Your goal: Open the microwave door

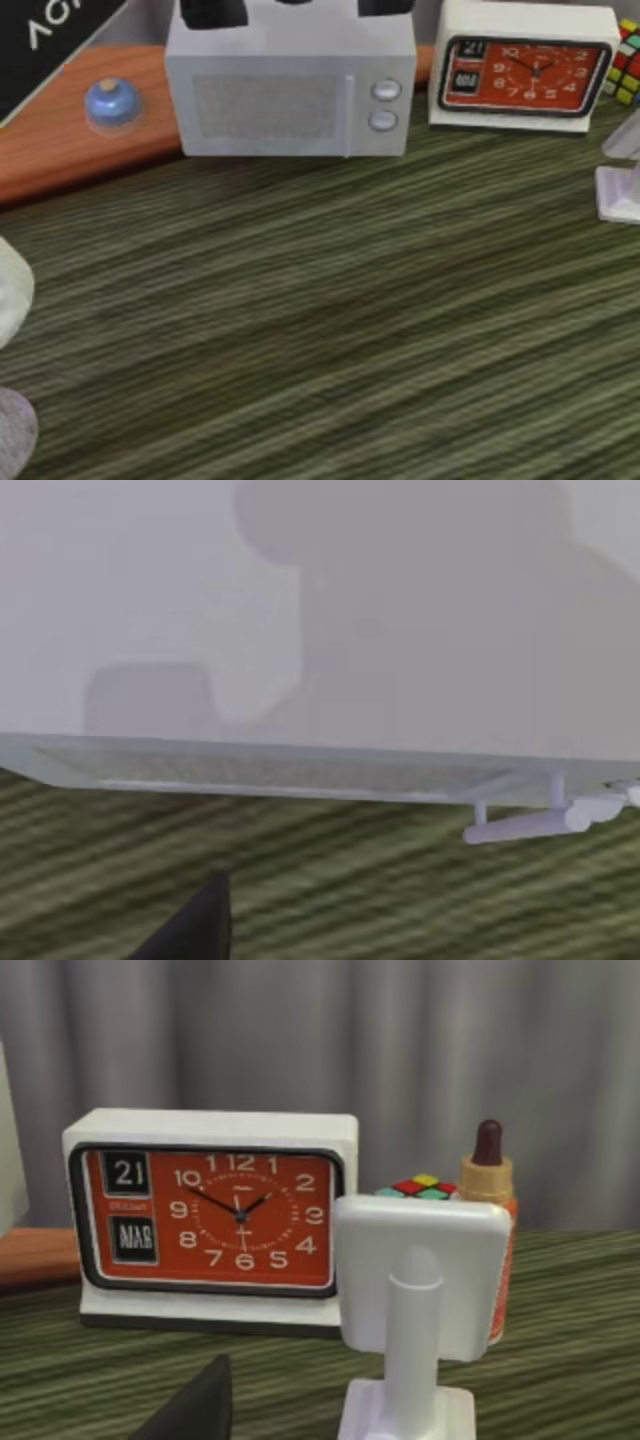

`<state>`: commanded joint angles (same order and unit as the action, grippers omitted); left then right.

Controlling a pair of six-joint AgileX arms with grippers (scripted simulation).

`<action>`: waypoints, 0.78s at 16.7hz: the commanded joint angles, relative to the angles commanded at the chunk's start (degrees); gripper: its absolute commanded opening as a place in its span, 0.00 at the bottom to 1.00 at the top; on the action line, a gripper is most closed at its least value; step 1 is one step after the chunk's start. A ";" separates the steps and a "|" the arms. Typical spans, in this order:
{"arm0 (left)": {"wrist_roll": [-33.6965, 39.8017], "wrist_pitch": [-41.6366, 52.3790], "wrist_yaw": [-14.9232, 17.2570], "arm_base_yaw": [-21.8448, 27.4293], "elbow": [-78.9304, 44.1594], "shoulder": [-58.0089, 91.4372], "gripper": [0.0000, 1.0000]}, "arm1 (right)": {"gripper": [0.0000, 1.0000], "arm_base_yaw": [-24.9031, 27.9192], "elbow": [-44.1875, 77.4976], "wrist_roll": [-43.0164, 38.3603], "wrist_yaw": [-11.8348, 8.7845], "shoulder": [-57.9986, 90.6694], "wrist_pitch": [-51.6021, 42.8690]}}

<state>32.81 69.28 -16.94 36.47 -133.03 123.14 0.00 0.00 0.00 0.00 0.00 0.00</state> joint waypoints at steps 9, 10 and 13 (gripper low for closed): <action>3.11 6.40 -1.87 3.12 -11.86 11.84 1.00 | 1.00 0.00 0.00 0.00 0.00 0.00 0.00; 3.11 6.40 -1.87 3.12 -11.86 11.84 1.00 | 1.00 0.00 0.00 0.00 0.00 0.00 0.00; 2.76 5.30 -1.69 2.68 -11.09 12.17 1.00 | 1.00 0.00 0.00 0.00 0.00 0.00 0.00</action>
<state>35.56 74.59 -18.63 39.15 -144.12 135.31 0.00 0.00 0.00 0.00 0.00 0.00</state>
